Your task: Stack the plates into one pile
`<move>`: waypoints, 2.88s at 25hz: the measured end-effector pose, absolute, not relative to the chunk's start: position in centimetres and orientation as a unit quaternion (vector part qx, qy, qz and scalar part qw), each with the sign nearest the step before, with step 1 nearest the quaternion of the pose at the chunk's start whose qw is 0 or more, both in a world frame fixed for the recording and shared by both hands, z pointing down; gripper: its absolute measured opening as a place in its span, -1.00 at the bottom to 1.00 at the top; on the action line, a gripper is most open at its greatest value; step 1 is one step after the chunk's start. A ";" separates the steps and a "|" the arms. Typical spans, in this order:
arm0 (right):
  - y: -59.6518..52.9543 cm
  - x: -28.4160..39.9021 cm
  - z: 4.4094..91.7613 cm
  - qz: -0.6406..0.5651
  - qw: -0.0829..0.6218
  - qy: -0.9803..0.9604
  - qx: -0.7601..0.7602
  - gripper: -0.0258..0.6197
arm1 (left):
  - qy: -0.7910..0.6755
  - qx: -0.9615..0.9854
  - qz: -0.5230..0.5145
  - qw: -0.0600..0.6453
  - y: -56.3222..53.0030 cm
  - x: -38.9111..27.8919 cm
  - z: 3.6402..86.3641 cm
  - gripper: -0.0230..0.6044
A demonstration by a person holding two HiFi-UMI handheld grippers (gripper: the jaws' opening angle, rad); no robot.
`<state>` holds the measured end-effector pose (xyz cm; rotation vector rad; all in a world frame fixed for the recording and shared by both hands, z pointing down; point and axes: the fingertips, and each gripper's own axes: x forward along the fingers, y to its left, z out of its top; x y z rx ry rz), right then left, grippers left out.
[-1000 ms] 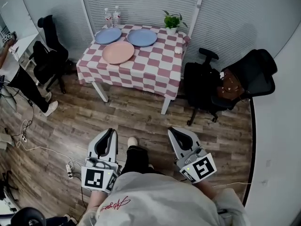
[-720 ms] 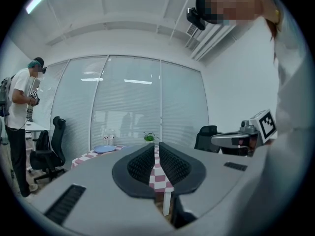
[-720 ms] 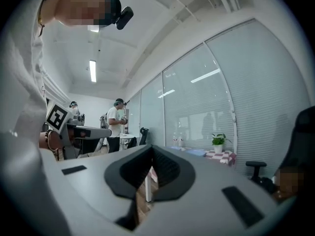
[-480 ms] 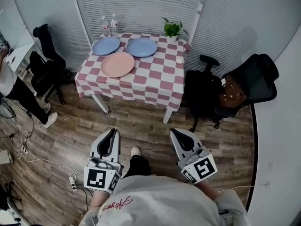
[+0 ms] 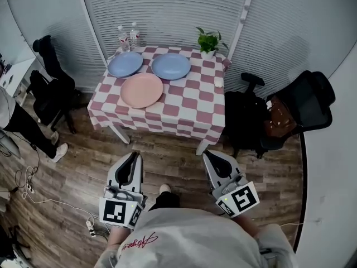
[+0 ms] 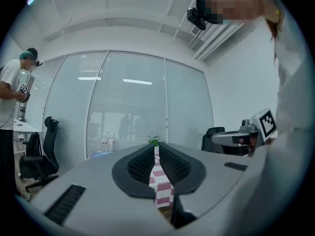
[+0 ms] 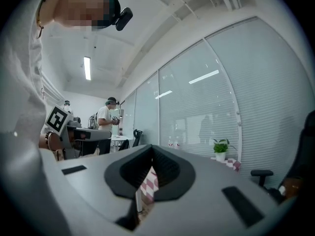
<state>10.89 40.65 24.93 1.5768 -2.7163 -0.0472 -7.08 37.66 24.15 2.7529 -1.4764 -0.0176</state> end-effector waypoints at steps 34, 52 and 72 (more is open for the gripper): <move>29.8 6.5 24.7 -0.024 0.012 -0.856 0.516 -0.89 | -0.445 0.895 -0.023 0.009 26.0 -11.0 23.4 -0.80; 28.9 5.8 25.4 -0.017 0.010 -0.847 0.532 -0.89 | -0.422 0.906 -0.020 0.014 24.3 -11.0 24.2 -0.80; 14.4 7.4 25.0 -0.022 0.000 -0.869 0.494 -0.89 | -0.471 0.882 -0.012 0.003 11.7 -10.4 23.8 -0.80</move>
